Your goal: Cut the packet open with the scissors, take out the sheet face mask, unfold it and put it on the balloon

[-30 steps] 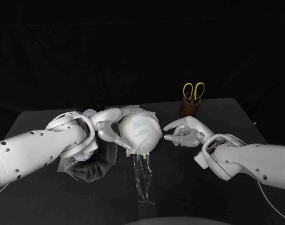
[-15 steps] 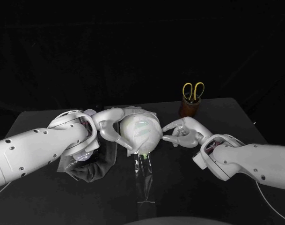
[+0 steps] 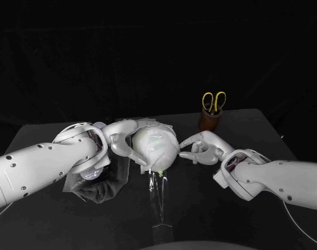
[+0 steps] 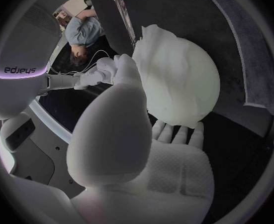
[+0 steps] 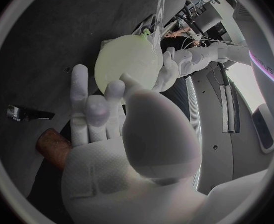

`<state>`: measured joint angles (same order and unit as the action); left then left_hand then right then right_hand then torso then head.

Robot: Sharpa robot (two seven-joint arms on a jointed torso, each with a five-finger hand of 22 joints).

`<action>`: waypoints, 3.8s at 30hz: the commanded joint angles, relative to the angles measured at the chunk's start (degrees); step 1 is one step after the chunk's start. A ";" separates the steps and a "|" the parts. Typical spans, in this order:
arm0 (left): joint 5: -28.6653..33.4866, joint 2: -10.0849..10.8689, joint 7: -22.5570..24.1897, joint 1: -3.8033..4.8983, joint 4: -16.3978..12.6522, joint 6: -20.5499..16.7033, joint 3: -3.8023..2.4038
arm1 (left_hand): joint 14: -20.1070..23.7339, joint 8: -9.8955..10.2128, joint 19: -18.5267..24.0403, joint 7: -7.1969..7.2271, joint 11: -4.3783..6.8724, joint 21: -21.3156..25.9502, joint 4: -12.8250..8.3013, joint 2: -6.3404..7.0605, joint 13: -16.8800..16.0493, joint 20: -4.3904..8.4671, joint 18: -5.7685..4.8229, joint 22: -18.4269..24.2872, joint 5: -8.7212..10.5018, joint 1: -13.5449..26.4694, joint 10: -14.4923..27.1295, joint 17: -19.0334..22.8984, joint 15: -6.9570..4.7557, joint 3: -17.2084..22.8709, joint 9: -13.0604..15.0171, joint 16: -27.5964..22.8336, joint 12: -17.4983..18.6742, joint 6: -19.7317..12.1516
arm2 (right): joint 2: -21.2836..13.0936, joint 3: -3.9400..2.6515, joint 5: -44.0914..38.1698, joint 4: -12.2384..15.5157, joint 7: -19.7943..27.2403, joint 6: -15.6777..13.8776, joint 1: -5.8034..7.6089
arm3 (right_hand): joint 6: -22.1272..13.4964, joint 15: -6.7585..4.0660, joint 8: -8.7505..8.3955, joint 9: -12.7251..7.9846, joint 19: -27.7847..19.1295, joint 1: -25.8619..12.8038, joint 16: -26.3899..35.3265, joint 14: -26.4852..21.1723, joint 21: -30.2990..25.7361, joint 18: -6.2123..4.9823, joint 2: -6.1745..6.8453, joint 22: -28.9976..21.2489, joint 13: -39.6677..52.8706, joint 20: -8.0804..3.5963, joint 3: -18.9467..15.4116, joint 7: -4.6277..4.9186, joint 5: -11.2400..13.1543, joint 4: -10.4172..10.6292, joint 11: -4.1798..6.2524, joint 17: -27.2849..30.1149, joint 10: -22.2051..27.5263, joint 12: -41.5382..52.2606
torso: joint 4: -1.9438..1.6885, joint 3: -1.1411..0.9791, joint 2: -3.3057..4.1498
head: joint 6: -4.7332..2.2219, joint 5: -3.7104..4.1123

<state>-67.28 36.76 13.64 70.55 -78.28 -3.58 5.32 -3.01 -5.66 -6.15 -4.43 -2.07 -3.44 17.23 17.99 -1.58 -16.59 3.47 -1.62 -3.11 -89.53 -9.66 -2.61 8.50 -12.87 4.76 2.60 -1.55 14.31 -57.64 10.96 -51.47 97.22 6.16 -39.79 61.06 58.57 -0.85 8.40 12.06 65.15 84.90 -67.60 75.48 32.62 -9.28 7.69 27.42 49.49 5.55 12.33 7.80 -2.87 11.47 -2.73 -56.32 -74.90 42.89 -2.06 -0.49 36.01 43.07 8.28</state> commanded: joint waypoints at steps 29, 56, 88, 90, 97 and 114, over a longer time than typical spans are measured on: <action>-0.41 -0.09 -1.65 0.03 -0.32 0.80 0.01 | -0.60 -0.37 -0.29 -0.39 -0.16 -0.08 0.07 -0.05 -0.09 -0.06 1.08 -0.01 0.14 -0.55 -0.52 -0.16 0.00 -0.25 0.20 0.25 -0.38 0.26 | 3.16 -0.04 0.02 -1.59 -0.19 -3.70 -0.58 | 3.86 -0.77 2.66 0.92 -0.89 0.85 -8.23 4.41 3.63 -1.14 -3.30 3.17 11.86 -0.62 0.40 -1.49 0.09 0.43 1.11 -9.57 -4.35 13.22 | -0.07 0.02 0.05 | 0.50 0.09; -0.41 -0.03 -2.28 0.03 -0.37 0.99 0.01 | -0.61 -0.45 -0.35 -0.38 -0.15 -0.11 0.07 -0.06 -0.10 -0.06 1.08 -0.02 0.13 -0.61 -0.66 -0.16 0.03 -0.25 0.26 0.25 -0.40 0.41 | 1.01 -0.05 -2.84 1.27 -1.86 -4.41 -0.78 | 4.22 -2.57 13.10 9.46 0.89 -2.09 -19.32 11.64 19.95 0.45 -4.15 19.88 33.16 -2.30 11.90 -4.06 0.09 -5.85 3.21 -26.64 -11.81 37.12 | -0.01 0.03 0.05 | 0.97 0.19; -0.42 -0.28 -3.50 0.04 -0.15 1.63 0.02 | -0.51 -0.38 -0.40 -0.35 -0.09 -0.11 0.08 -0.04 -0.04 -0.03 1.07 -0.01 0.14 -0.68 -0.48 -0.08 0.02 -0.27 0.21 0.15 -0.30 0.15 | -4.85 -0.02 -12.59 8.11 -10.16 2.05 -1.16 | 2.62 -2.53 15.87 13.33 0.83 -4.81 -20.37 12.48 22.93 0.78 -3.20 23.57 34.87 -2.20 16.37 -4.08 0.10 -8.08 3.24 -28.81 -12.43 38.85 | -0.09 0.05 -0.01 | 1.08 0.46; -0.43 -0.29 -3.54 0.04 -0.11 1.64 0.02 | -0.47 -0.33 -0.38 -0.40 -0.13 -0.10 0.08 -0.04 -0.01 -0.01 1.07 -0.01 0.14 -0.65 -0.40 -0.06 -0.01 -0.27 0.19 0.12 -0.26 0.03 | -5.01 -0.01 -13.40 7.92 -11.06 2.51 -1.18 | 2.61 -2.54 15.97 13.47 0.99 -4.93 -20.42 12.52 23.23 0.83 -3.15 23.91 34.95 -2.21 16.51 -4.10 0.10 -8.16 3.24 -28.92 -12.47 38.94 | -0.10 0.06 -0.01 | 1.10 0.49; -0.43 -0.37 -3.61 0.05 -0.04 1.68 0.02 | -0.47 -0.33 -0.38 -0.40 -0.13 -0.10 0.08 -0.04 -0.01 -0.01 1.07 -0.01 0.14 -0.65 -0.40 -0.06 -0.01 -0.27 0.19 0.12 -0.26 0.03 | -5.54 0.00 -13.85 6.96 -11.88 0.47 -1.21 | 2.29 -2.56 16.33 14.11 0.19 -5.86 -20.07 12.16 22.46 0.59 -3.15 23.12 34.34 -2.21 17.20 -4.12 0.10 -8.13 3.27 -28.07 -12.17 37.92 | -0.03 0.09 0.02 | 1.11 0.51; -0.43 -0.28 -3.68 0.05 -0.34 1.72 0.02 | -0.47 -0.33 -0.38 -0.40 -0.13 -0.10 0.08 -0.04 -0.01 -0.01 1.07 -0.01 0.14 -0.65 -0.40 -0.06 -0.01 -0.27 0.19 0.12 -0.26 0.03 | -3.11 0.04 -5.99 5.14 -7.59 -2.18 -1.52 | -11.49 1.57 7.43 11.86 -7.82 -13.72 -15.43 6.42 12.01 -0.49 5.23 14.10 25.58 0.69 6.28 1.34 0.15 -1.37 -1.59 -18.89 -4.95 23.44 | -0.08 0.03 0.10 | 1.09 0.47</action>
<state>-67.41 36.54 10.38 70.63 -78.48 -3.02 5.29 -3.40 -5.95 -6.15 -4.59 -2.05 -3.45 17.22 18.00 -1.60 -16.59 3.47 -1.61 -3.12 -89.51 -10.06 -2.69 8.51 -12.87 4.90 2.59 -1.77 14.51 -60.83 11.00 -59.39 102.18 -3.32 -41.77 59.61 47.26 0.43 16.05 23.92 57.27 71.12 -83.11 82.19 44.87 -9.29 12.47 41.60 74.95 5.86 18.95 9.02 -2.88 10.08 -4.20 -74.95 -80.23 66.42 -2.11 -0.45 36.10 44.08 8.79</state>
